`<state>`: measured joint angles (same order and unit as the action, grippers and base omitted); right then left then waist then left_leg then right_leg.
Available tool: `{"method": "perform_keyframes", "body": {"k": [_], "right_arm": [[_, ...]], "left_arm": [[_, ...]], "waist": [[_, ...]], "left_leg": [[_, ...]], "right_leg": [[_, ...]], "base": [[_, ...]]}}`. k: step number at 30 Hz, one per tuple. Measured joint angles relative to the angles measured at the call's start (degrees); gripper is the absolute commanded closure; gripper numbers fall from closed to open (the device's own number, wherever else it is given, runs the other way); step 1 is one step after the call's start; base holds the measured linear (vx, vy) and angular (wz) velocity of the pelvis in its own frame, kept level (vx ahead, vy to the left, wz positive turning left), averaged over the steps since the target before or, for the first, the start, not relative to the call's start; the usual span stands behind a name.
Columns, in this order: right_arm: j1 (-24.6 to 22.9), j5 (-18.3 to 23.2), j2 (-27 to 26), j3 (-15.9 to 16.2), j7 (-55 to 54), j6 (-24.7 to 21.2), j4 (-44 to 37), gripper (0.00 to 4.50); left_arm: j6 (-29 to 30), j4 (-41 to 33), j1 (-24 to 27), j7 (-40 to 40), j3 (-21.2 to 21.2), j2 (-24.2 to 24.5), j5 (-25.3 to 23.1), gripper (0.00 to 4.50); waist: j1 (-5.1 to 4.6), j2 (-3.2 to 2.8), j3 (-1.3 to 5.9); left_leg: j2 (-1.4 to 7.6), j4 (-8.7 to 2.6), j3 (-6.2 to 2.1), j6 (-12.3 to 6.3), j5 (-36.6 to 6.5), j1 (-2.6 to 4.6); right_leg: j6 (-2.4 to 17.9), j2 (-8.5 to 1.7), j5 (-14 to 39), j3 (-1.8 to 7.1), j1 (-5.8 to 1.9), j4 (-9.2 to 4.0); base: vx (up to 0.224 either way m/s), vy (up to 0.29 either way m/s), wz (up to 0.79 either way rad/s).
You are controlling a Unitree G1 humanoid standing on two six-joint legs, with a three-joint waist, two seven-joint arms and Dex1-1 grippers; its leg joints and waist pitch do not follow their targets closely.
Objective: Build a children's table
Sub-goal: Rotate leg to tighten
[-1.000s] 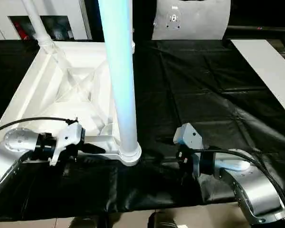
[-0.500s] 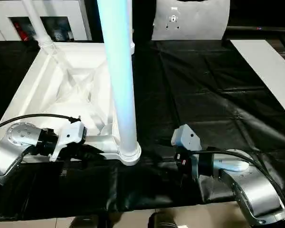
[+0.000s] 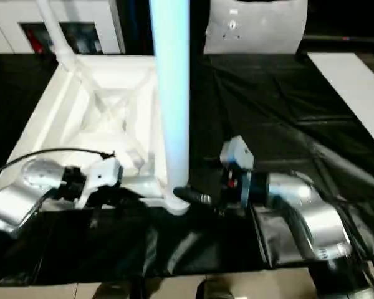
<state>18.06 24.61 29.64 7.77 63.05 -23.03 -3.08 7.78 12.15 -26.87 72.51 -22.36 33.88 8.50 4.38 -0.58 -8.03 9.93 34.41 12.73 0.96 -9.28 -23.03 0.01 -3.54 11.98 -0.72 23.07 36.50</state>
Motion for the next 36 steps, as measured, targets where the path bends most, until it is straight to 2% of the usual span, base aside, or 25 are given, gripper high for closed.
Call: {"method": "perform_keyframes", "body": {"k": [7, 16, 18, 20, 24, 27, 30, 31, 32, 34, 36], "right_arm": [[5.0, -0.6, 0.2, 2.6, 6.2, 1.1, 6.9, 1.21], [8.8, -2.0, -0.4, 5.3, 11.4, 3.6, 13.3, 2.02], [9.1, -2.1, -0.5, 5.4, 12.1, 3.9, 13.9, 2.02], [9.2, -2.1, -0.6, 5.4, 12.6, 4.5, 14.5, 2.34], [9.2, -2.3, -0.6, 5.5, 12.8, 4.9, 14.5, 2.45], [8.3, -2.3, -0.8, 5.1, 11.8, 4.5, 13.3, 2.49], [5.1, -3.2, -2.5, 3.3, 6.0, 3.5, 9.8, 2.50], [3.8, -4.3, -4.4, 1.7, 0.7, 2.8, 8.3, 2.50], [3.0, -5.2, -6.8, 0.4, -4.4, 1.5, 7.2, 2.51], [2.2, -6.7, -11.1, -1.8, -14.0, -0.6, 5.7, 2.53], [1.3, -8.0, -14.0, -3.4, -21.1, -2.0, 4.4, 2.54]], "left_arm": [[-0.5, 0.5, -0.5, 0.8, 0.1, -0.4, -1.0, 4.50], [-0.7, 1.1, -0.9, 1.2, 0.2, -0.5, -1.2, 4.50], [-0.7, 1.2, -0.9, 1.3, 0.3, -0.5, -1.4, 4.50], [-0.7, 1.2, -0.9, 1.4, 0.3, -0.6, -1.4, 4.50], [-0.3, 1.2, -0.9, 1.7, 0.6, -0.7, -1.4, 4.50], [2.6, 0.0, -0.6, 1.0, 0.9, -1.4, -1.4, 4.50], [8.1, -2.0, -0.2, -2.3, 1.8, -2.8, -1.5, 4.50], [11.2, -2.5, 0.0, -5.3, 2.9, -4.3, -1.6, 4.50], [13.3, -2.8, -0.1, -8.0, 3.8, -5.6, -2.2, 4.50], [17.0, -3.4, -0.3, -13.0, 4.8, -8.3, -3.1, 4.50], [20.4, -4.3, -0.5, -17.4, 5.3, -11.5, -4.1, 4.50]], "waist": [[0.65, 0.04, 0.01], [0.65, 0.07, 0.02], [0.68, 0.07, 0.02], [0.66, 0.08, 0.03], [0.67, 0.07, 0.03], [0.67, 0.06, 0.02], [0.67, 0.04, 0.01], [0.44, 0.04, 0.01], [0.17, 0.05, 0.00], [-1.23, -0.06, -0.05], [-1.66, -0.12, -0.03]], "left_leg": [[0.01, 0.02, 0.00, -0.02, 0.0, -0.04], [0.02, 0.02, 0.00, -0.04, 0.0, -0.06], [0.03, 0.03, 0.00, -0.04, 0.0, -0.05], [0.03, 0.03, 0.00, -0.04, 0.0, -0.05], [0.04, 0.02, 0.00, -0.04, 0.0, -0.05], [0.04, 0.01, 0.00, -0.04, 0.0, -0.04], [0.02, -0.05, 0.01, -0.04, 0.0, 0.00], [0.02, -0.06, 0.01, -0.03, 0.0, 0.02], [0.02, -0.07, 0.00, -0.03, 0.0, 0.04], [-0.03, -0.08, -0.02, -0.02, 0.0, 0.06], [-0.06, -0.26, -0.06, -0.01, 0.0, 0.12]], "right_leg": [[0.0, 0.01, 0.0, -0.01, 0.02, -0.01], [0.0, 0.01, 0.0, -0.03, 0.03, 0.02], [0.0, 0.01, 0.0, -0.04, 0.03, 0.03], [0.0, 0.01, 0.0, -0.04, 0.03, 0.02], [0.0, 0.02, 0.0, -0.04, 0.04, 0.02], [0.0, 0.02, 0.0, -0.03, 0.03, 0.00], [0.0, 0.01, 0.0, -0.01, -0.01, -0.08], [0.0, 0.01, 0.0, 0.00, 0.01, -0.08], [0.0, 0.02, 0.0, 0.00, 0.03, -0.08], [-0.2, -0.06, 0.2, -0.03, 0.19, -0.19], [-0.2, -0.08, 0.2, -0.07, 0.19, -0.48]], "base": [[0.000, 0.000, 0.00], [0.000, 0.000, 0.00], [0.000, 0.000, 0.00], [0.000, 0.000, 0.00], [0.000, 0.000, 0.00], [0.000, 0.000, 0.00], [0.000, 0.000, 0.00], [0.000, 0.000, 0.00], [0.000, 0.000, 0.00], [0.000, 0.000, 0.00], [0.000, 0.000, 0.00]]}}
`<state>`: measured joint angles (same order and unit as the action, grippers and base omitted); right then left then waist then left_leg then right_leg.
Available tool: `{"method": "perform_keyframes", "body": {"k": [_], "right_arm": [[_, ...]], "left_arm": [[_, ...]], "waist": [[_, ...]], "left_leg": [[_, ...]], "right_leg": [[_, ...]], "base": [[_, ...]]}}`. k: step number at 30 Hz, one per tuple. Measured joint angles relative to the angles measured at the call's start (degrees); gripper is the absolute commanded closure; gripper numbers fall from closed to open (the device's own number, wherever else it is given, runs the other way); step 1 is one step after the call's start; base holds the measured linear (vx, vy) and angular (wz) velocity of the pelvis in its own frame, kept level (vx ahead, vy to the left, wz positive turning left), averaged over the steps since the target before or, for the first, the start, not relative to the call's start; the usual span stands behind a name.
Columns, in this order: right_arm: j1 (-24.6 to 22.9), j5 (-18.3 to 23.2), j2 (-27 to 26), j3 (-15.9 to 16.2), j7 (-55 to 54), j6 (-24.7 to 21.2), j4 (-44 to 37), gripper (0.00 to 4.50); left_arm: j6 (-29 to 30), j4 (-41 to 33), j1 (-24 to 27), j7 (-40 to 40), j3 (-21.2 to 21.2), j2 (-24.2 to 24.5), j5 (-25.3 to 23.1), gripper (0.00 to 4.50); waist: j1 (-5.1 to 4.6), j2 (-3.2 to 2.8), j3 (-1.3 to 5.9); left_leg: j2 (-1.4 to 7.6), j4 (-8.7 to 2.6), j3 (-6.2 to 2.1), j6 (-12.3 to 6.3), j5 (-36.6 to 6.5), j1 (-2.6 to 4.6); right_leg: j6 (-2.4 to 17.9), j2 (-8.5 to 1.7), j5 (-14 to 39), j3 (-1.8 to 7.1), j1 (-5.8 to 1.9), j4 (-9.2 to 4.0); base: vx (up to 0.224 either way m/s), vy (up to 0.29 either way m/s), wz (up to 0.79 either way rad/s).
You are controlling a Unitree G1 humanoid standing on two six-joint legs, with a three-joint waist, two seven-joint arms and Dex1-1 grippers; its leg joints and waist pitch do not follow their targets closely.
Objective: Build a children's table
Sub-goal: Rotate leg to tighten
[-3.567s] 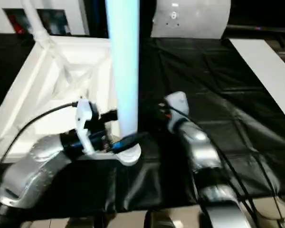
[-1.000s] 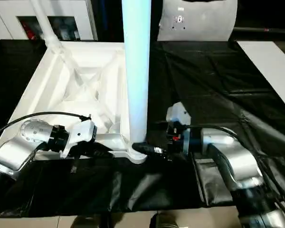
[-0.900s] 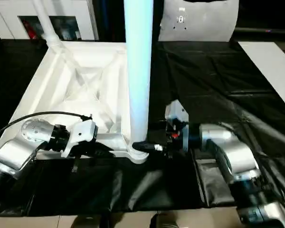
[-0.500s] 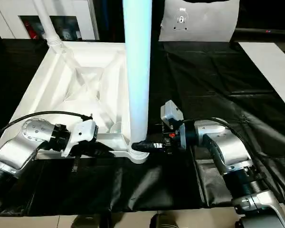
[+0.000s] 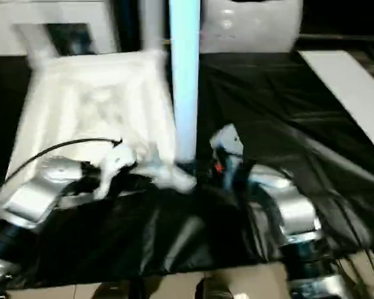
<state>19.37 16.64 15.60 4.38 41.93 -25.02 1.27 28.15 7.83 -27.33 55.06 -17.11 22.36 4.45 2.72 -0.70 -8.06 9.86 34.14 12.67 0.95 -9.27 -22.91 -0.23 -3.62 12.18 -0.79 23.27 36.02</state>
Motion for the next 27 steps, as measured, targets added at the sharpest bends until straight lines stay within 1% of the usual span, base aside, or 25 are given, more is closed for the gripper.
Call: {"method": "perform_keyframes", "body": {"k": [1, 3, 5, 7, 10, 11, 12, 13, 14, 16, 18, 20, 21, 22, 23, 27], "right_arm": [[-0.7, -1.5, -3.4, -1.3, -5.4, -0.3, -0.9, 2.54], [-0.9, -3.1, -6.4, -1.9, -11.4, -0.4, -1.4, 2.54], [0.0, -5.5, -11.8, -3.8, -20.3, 0.3, -0.2, 2.54], [1.7, -7.0, -15.3, -4.8, -27.1, 0.7, 1.3, 2.54], [2.6, -7.9, -16.6, -5.0, -30.3, 0.9, 1.8, 2.54], [2.6, -8.0, -16.5, -5.1, -30.3, 0.9, 1.7, 2.19], [2.6, -7.9, -16.4, -5.1, -30.2, 1.0, 1.6, 1.98], [2.3, -7.5, -16.2, -5.3, -29.5, 1.0, 1.3, 1.98], [1.9, -6.7, -15.7, -5.3, -28.2, 1.0, 0.8, 1.82], [0.8, -5.2, -13.4, -5.2, -24.3, 1.5, 0.0, 1.64], [-0.1, -5.0, -11.8, -5.2, -21.9, 1.4, 0.0, 1.42], [-1.2, -3.5, -8.3, -4.8, -16.8, 1.8, 0.0, 1.37], [-1.5, -2.8, -6.3, -4.5, -13.8, 2.1, 0.0, 1.22], [-1.8, -2.3, -3.0, -3.7, -9.2, 2.3, 0.0, 1.22], [-1.9, -2.0, -1.2, -3.6, -6.6, 2.6, 0.1, 0.99], [-1.3, -0.7, 3.2, -3.2, 1.7, 4.0, 1.1, 0.87]], "left_arm": [[1.7, -0.1, -0.4, -3.1, 0.4, -2.2, -1.0, 4.50], [3.1, 0.0, -0.8, -6.4, 0.5, -4.5, -1.9, 4.50], [4.4, 1.8, -2.5, -11.4, 0.8, -8.5, -3.4, 4.50], [4.8, 3.2, -3.6, -15.0, 0.8, -11.0, -4.2, 4.50], [4.7, 3.5, -4.1, -16.6, 0.2, -12.1, -4.8, 4.50], [4.6, 3.5, -4.3, -16.6, -0.2, -12.1, -5.3, 4.50], [4.6, 3.5, -4.4, -16.5, -0.4, -12.1, -5.5, 4.50], [4.4, 3.2, -4.5, -16.3, -0.7, -11.7, -5.7, 4.50], [4.2, 3.0, -4.5, -15.7, -1.0, -11.3, -5.9, 4.50], [2.6, 2.6, -4.5, -14.0, -1.4, -9.7, -5.9, 4.50], [1.3, 2.6, -4.4, -12.7, -1.5, -8.7, -5.8, 4.50], [-0.8, 2.6, -4.1, -11.1, -1.7, -7.0, -5.4, 4.50], [-1.9, 2.6, -3.8, -10.1, -1.7, -5.9, -5.3, 4.50], [-3.9, 2.6, -3.3, -8.0, -1.5, -4.0, -4.8, 4.50], [-4.9, 2.6, -2.9, -6.5, -1.2, -2.8, -4.2, 4.50], [-9.7, 3.2, -1.7, -0.7, -0.8, 0.6, -3.5, 4.50]], "waist": [[-0.26, -0.08, -0.03], [-0.62, -0.30, 0.02], [-0.92, -0.49, 0.03], [-0.97, -0.54, 0.04], [-0.95, -0.53, 0.04], [-0.95, -0.49, 0.05], [-0.91, -0.41, 0.06], [-0.80, -0.34, 0.10], [-0.74, -0.34, 0.10], [-0.66, -0.33, 0.10], [-0.57, -0.33, 0.09], [-0.49, -0.33, 0.09], [-0.53, -0.33, 0.09], [-0.58, -0.33, 0.09], [-0.60, -0.33, 0.09], [-0.56, -0.33, 0.09]], "left_leg": [[-0.02, -0.01, 0.00, 0.00, 0.0, 0.00], [-0.10, -0.08, 0.00, 0.00, 0.0, 0.00], [-0.16, -0.29, 0.00, 0.00, 0.0, -0.04], [-0.36, -0.64, 0.00, 0.00, 0.0, -0.11], [-0.48, -0.90, 0.01, 0.00, 0.0, -0.14], [-0.52, -0.90, 0.02, -0.01, 0.0, -0.14], [-0.53, -0.90, 0.02, -0.01, 0.0, -0.14], [-0.51, -0.92, 0.01, -0.01, 0.0, -0.14], [-0.50, -0.97, 0.00, -0.01, 0.0, -0.12], [-0.49, -1.16, 0.00, -0.01, 0.0, -0.12], [-0.42, -1.19, 0.00, -0.01, 0.0, -0.19], [-0.39, -1.22, 0.00, -0.02, 0.0, -0.29], [-0.37, -1.23, 0.00, -0.03, 0.0, -0.30], [-0.32, -1.23, 0.00, -0.03, 0.0, -0.31], [-0.27, -1.22, 0.01, -0.03, 0.0, -0.31], [-0.09, -1.15, 0.01, -0.02, 0.0, -0.27]], "right_leg": [[0.0, 0.00, 0.0, 0.03, 0.06, -0.01], [0.0, -0.04, 0.0, 0.06, 0.10, -0.13], [0.0, -0.05, 0.0, 0.08, 0.16, -0.40], [0.0, -0.18, 0.0, 0.08, 0.31, -0.78], [0.0, -0.21, -0.2, 0.11, 0.30, -1.09], [0.0, -0.25, -0.3, 0.12, 0.28, -1.09], [0.0, -0.28, -0.5, 0.10, 0.28, -1.08], [-0.1, -0.29, -0.7, 0.07, 0.28, -1.08], [0.0, -0.28, -0.8, 0.04, 0.28, -1.07], [0.0, -0.27, -0.8, -0.01, 0.33, -1.07], [-0.1, -0.21, -0.8, -0.03, 0.41, -1.07], [-0.1, -0.17, -0.7, -0.04, 0.51, -1.07], [-0.1, -0.15, -0.7, -0.04, 0.52, -1.07], [-0.1, -0.10, -0.7, -0.05, 0.54, -1.07], [-0.1, -0.07, -0.7, -0.06, 0.55, -1.06], [0.0, 0.09, -0.7, -0.07, 0.52, -1.04]], "base": [[0.000, 0.000, 0.00], [0.000, 0.000, 0.00], [0.000, 0.000, 0.00], [0.000, 0.000, 0.00], [0.000, 0.000, 0.00], [0.000, 0.000, 0.00], [0.000, 0.000, 0.00], [0.000, 0.000, 0.00], [0.000, 0.000, 0.00], [0.000, 0.000, 0.00], [0.000, 0.000, 0.00], [0.000, 0.000, 0.00], [0.000, 0.000, 0.00], [0.000, 0.000, 0.00], [0.000, 0.000, 0.00], [0.000, 0.000, 0.00]]}}
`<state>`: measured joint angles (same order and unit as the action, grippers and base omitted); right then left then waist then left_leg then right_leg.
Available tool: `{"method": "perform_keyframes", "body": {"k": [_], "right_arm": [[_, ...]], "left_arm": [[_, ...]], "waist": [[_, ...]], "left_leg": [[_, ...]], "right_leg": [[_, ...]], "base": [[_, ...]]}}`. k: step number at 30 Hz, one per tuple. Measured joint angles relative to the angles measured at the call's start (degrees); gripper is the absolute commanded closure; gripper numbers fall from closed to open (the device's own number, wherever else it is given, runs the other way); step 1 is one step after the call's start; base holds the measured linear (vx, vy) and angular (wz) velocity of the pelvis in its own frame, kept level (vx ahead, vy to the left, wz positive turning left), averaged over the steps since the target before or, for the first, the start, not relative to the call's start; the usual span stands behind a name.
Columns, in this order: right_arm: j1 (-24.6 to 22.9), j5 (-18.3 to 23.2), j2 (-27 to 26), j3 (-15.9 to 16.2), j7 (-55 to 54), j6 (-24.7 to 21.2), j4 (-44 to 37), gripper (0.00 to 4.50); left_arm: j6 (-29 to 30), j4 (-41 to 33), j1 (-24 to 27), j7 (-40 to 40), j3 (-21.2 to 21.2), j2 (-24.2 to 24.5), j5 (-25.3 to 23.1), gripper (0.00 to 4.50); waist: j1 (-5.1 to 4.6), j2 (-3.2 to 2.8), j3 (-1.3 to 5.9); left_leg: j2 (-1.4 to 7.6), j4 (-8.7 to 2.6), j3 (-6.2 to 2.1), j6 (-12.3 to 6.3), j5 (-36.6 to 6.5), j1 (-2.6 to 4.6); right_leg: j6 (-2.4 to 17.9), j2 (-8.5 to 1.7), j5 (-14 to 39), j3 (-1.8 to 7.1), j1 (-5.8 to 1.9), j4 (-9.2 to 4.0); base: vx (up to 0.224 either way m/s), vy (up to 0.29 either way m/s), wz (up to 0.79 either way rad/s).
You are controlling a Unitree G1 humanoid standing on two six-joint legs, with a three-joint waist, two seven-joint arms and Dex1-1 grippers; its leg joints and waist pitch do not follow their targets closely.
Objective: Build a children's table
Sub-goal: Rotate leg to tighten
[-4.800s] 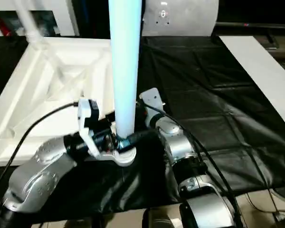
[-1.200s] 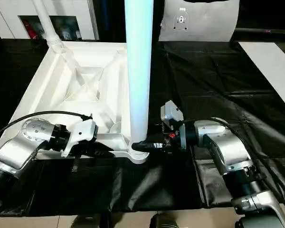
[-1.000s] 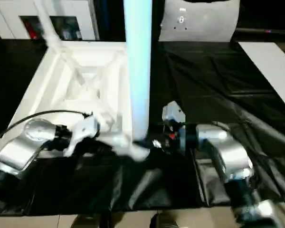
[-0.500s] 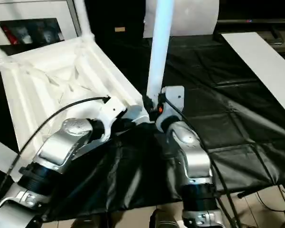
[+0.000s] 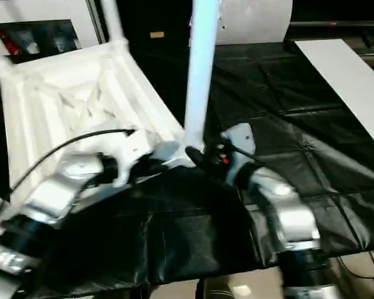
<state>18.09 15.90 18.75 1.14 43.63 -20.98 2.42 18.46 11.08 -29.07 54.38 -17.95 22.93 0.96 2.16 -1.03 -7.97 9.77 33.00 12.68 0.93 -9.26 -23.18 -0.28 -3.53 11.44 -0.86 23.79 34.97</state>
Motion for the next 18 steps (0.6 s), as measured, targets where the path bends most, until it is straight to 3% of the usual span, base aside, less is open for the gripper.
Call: {"method": "perform_keyframes", "body": {"k": [4, 10, 18], "right_arm": [[1.9, 1.4, 6.0, 1.4, 11.6, 2.8, 2.2, 0.87], [4.3, 2.5, 9.5, 4.6, 23.8, 5.5, 4.5, 0.87], [7.7, 2.6, 10.6, 8.4, 33.3, 7.1, 10.1, 1.63]], "left_arm": [[-4.5, 1.1, 0.8, 7.3, -0.2, 3.9, 2.2, 4.50], [-7.9, 1.5, 0.9, 14.7, -1.1, 7.2, 3.4, 4.50], [-10.5, 1.6, 0.4, 20.7, -2.9, 8.9, 3.9, 4.50]], "waist": [[0.31, 0.04, -0.02], [1.05, 0.34, -0.09], [1.82, 0.80, -0.14]], "left_leg": [[0.00, 0.10, 0.04, 0.00, 0.0, 0.00], [0.04, 0.17, 0.08, -0.02, 0.0, -0.02], [0.09, 0.57, 0.11, -0.18, -0.1, -0.12]], "right_leg": [[0.0, -0.01, 0.0, 0.02, -0.04, 0.00], [0.1, -0.01, 0.0, 0.02, -0.04, 0.05], [0.1, -0.03, -0.1, 0.00, -0.10, 0.14]], "base": [[0.000, 0.000, 0.00], [0.000, 0.000, 0.00], [0.000, 0.000, 0.00]]}}
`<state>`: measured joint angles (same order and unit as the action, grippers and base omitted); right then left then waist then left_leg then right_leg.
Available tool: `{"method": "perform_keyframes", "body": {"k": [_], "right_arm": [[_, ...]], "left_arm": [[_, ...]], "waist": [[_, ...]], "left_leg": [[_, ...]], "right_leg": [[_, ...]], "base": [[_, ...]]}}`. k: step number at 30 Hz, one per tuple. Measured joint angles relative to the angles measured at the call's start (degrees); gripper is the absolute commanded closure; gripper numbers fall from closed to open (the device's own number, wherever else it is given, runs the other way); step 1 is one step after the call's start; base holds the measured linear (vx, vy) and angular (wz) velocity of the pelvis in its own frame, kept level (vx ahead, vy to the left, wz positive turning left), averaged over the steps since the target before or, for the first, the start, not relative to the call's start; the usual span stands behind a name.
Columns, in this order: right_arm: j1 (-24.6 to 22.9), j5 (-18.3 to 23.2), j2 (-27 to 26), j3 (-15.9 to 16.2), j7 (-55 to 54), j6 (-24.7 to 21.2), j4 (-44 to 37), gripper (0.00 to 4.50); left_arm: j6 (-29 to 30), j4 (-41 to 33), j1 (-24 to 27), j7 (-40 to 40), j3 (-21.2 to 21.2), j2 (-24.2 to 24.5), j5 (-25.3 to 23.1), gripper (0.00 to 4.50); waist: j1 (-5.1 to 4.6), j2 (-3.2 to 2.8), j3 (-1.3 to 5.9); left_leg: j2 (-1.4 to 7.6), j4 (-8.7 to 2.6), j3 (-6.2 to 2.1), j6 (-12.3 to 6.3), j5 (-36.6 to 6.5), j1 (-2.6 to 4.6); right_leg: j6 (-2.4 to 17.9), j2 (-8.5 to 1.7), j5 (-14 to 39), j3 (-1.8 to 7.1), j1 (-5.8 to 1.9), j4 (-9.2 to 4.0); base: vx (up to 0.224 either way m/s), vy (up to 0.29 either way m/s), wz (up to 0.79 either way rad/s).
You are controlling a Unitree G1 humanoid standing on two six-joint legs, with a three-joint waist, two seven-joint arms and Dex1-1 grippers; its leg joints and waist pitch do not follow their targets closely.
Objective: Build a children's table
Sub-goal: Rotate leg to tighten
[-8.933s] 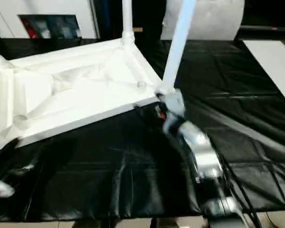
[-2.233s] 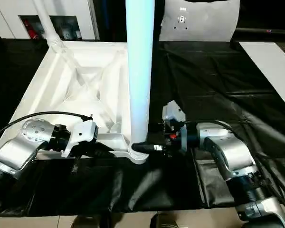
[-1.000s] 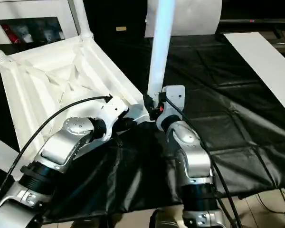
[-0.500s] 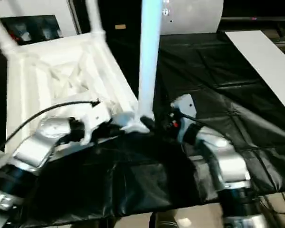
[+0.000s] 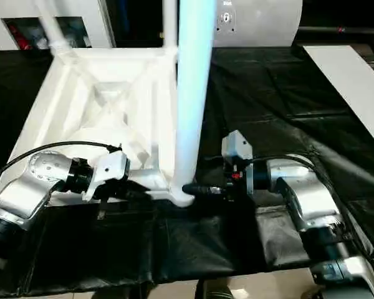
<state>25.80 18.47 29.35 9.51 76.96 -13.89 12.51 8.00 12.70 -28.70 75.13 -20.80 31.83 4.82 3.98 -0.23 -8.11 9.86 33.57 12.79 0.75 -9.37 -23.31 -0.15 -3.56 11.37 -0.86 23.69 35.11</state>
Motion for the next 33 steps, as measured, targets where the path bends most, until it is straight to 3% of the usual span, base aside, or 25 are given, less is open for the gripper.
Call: {"method": "perform_keyframes", "body": {"k": [3, 4, 6, 10, 14, 20, 24, 28, 33], "right_arm": [[1.0, -0.1, -0.5, 0.5, 1.6, 0.9, 1.9, 1.67], [1.1, -0.1, -0.5, 0.6, 1.8, 1.0, 2.1, 2.03], [1.1, -0.1, -0.5, 0.6, 2.4, 1.0, 2.2, 2.05], [1.1, 0.1, -0.5, 1.0, 3.6, 1.0, 2.2, 2.48], [0.8, 0.6, -0.5, 1.0, 3.7, 0.6, 2.0, 2.59], [-5.1, 1.7, -2.0, -1.9, -3.0, -4.3, -4.8, 2.60], [-7.4, -1.0, -7.0, -4.7, -16.2, -6.1, -7.9, 2.60], [-8.1, -4.8, -16.9, -8.1, -34.4, -9.3, -9.7, 2.61], [-6.4, -9.6, -28.5, -11.3, -55.8, -10.9, -9.5, 2.61]], "left_arm": [[-0.1, 0.0, -0.3, 0.8, -0.4, 0.1, -0.1, 4.50], [-0.1, 0.0, -0.4, 0.9, -0.5, 0.2, -0.1, 4.50], [-0.1, 0.0, -0.4, 1.1, -0.5, 0.1, -0.1, 4.50], [-0.3, 0.1, -0.5, 1.7, -0.5, 0.2, -0.2, 4.50], [-0.6, 0.6, -0.7, 2.1, -0.5, 0.1, -0.1, 4.50], [4.5, -0.6, -0.3, -1.0, 0.6, -2.0, 0.0, 4.50], [11.5, -0.9, 0.0, -8.6, 3.3, -5.4, -0.8, 4.50], [17.6, -1.4, -0.4, -18.9, 5.2, -11.4, -3.6, 4.50], [24.2, -1.1, -2.0, -32.6, 6.3, -20.9, -7.2, 4.50]], "waist": [[0.06, 0.22, -0.03], [0.10, 0.33, -0.01], [0.16, 0.46, -0.01], [0.22, 0.47, 0.00], [0.59, 0.47, 0.00], [1.16, 0.42, 0.02], [-0.32, 0.37, 0.05], [-2.36, 0.34, 0.07], [-3.07, 0.21, 0.05]], "left_leg": [[0.00, 0.10, 0.03, -0.01, 0.0, 0.00], [0.00, 0.11, 0.03, -0.02, 0.0, 0.00], [0.00, 0.13, 0.03, -0.02, 0.0, 0.00], [0.00, 0.13, 0.04, -0.02, 0.0, 0.00], [0.02, 0.13, 0.03, -0.02, 0.0, 0.01], [0.01, 0.15, 0.05, -0.01, 0.0, 0.11], [0.01, 0.12, 0.04, 0.07, 0.0, 0.38], [-0.07, 0.05, 0.01, 0.11, 0.1, 0.49], [-0.55, -0.13, -0.14, 0.12, 0.1, 0.54]], "right_leg": [[0.1, -0.03, 0.0, 0.01, 0.00, 0.07], [0.1, -0.03, -0.1, 0.01, 0.00, 0.08], [0.1, -0.03, -0.1, 0.01, 0.00, 0.09], [0.1, -0.03, -0.1, 0.01, 0.01, 0.09], [0.1, -0.02, -0.1, 0.01, 0.01, 0.13], [0.2, -0.04, -0.1, 0.03, -0.06, 0.12], [0.2, -0.06, -0.1, 0.05, -0.16, 0.03], [0.0, -0.14, 0.0, 0.04, 0.06, -0.14], [-0.1, -0.60, 0.1, -0.01, 0.38, -0.34]], "base": [[0.000, 0.000, 0.00], [0.000, 0.000, 0.00], [0.000, 0.000, 0.00], [0.000, 0.000, 0.00], [0.000, 0.000, 0.00], [0.000, 0.000, 0.00], [0.000, 0.000, 0.00], [0.000, 0.000, 0.00], [0.000, 0.000, 0.00]]}}
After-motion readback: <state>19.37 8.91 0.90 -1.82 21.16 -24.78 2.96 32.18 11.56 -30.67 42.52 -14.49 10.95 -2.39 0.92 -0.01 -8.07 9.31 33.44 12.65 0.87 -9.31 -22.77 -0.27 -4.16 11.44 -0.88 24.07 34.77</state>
